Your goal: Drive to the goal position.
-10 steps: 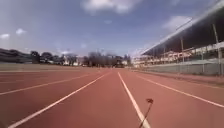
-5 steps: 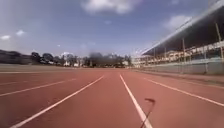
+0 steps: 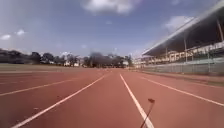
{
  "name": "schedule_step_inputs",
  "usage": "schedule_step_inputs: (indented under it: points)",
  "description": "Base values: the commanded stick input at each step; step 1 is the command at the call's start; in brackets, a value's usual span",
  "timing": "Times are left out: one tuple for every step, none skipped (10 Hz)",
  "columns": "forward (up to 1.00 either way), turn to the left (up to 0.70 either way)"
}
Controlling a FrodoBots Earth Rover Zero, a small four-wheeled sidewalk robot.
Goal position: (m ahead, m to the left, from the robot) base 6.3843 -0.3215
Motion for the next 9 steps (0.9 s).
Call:
schedule_step_inputs:
  points:
    - [0.70,0.00]
    - [0.70,0.00]
    - [0.70,0.00]
    - [0.70,0.00]
    - [0.70,0.00]
    - [0.70,0.00]
    - [0.70,0.00]
    - [0.70,0.00]
    - [0.70,0.00]
